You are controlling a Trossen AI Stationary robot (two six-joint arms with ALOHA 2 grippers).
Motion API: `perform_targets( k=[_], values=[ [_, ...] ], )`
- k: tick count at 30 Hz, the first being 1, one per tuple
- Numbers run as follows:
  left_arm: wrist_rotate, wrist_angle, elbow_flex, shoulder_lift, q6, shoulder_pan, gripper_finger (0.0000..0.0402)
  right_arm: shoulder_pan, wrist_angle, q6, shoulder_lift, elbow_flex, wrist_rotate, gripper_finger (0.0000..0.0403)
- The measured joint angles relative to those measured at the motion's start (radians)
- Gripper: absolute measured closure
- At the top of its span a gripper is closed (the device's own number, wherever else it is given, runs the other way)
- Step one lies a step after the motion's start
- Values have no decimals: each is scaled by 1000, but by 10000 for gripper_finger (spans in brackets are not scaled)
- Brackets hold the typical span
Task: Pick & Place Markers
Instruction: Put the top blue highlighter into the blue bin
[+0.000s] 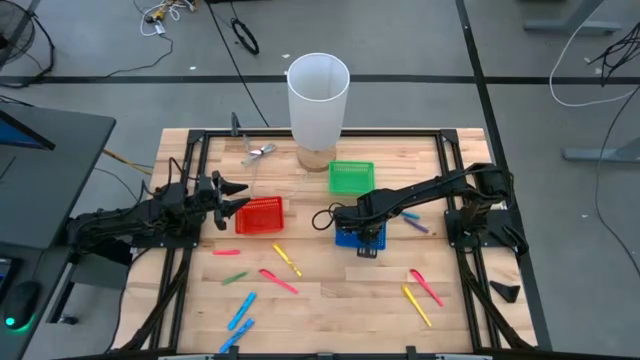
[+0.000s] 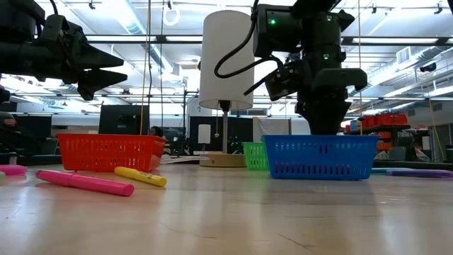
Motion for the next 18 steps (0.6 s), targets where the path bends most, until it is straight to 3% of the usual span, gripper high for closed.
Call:
perform_targets(
  k=[18],
  values=[
    [0,0,0,0,0,0,170,1,0,14,-1,0,0,355]
  ],
)
